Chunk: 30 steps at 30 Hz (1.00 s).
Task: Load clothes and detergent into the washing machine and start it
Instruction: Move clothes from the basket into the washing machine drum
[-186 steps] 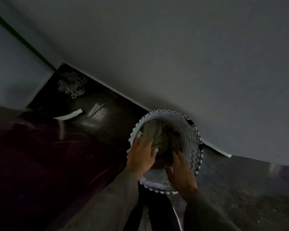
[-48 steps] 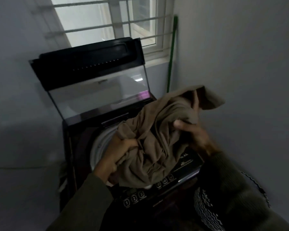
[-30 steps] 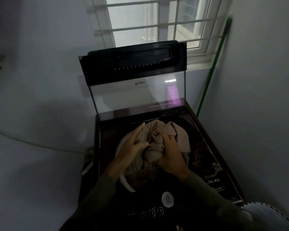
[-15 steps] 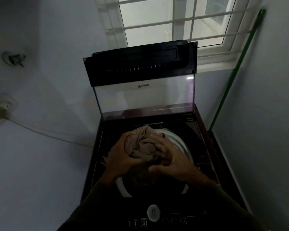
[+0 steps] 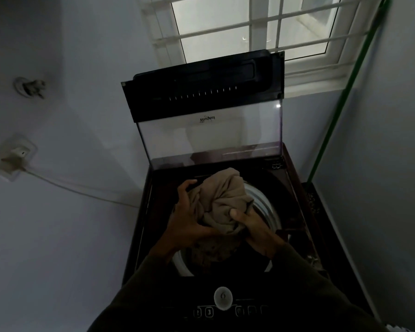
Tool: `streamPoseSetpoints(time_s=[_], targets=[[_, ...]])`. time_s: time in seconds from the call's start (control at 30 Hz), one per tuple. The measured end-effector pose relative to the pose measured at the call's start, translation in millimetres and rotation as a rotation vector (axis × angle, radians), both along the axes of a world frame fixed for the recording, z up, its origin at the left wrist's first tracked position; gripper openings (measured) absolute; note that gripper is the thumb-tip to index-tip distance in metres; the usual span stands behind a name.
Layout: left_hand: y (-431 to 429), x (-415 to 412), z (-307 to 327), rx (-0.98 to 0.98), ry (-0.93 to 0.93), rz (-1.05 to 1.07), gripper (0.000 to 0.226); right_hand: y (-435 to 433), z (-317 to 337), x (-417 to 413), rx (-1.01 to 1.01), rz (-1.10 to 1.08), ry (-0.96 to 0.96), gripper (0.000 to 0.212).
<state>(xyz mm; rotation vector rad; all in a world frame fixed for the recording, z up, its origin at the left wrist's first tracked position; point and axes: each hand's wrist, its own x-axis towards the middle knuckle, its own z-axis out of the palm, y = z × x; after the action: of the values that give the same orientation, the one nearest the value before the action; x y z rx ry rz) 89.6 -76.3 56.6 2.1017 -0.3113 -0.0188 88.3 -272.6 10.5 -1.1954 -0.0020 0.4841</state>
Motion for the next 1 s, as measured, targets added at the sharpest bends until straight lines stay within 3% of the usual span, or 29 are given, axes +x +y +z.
streamPoseSetpoints(time_s=[0.23,0.37,0.4,0.5,0.73,0.83,1.0], targets=[[6,13,-24,0.175,-0.005,-0.028,0.088,-4,5,5,-0.156,-0.067,-0.180,0.099],[5,24,-49,0.171,0.161,-0.063,0.060,1,-6,9,-0.296,-0.072,-0.127,0.122],[6,24,-55,0.152,0.211,-0.064,0.061,3,-11,8,-0.322,-0.080,-0.115,0.119],[12,14,-74,0.140,0.261,-0.019,0.103,9,-34,4,-0.373,-0.084,-0.079,0.108],[22,7,-133,0.199,0.313,0.007,0.086,30,-80,9,-0.532,0.003,0.083,0.090],[27,8,-165,0.287,0.369,0.004,0.083,46,-94,10,-0.688,-0.030,0.153,0.097],[35,15,-177,0.391,0.370,-0.138,0.084,58,-114,3,-0.942,-0.083,0.140,0.070]])
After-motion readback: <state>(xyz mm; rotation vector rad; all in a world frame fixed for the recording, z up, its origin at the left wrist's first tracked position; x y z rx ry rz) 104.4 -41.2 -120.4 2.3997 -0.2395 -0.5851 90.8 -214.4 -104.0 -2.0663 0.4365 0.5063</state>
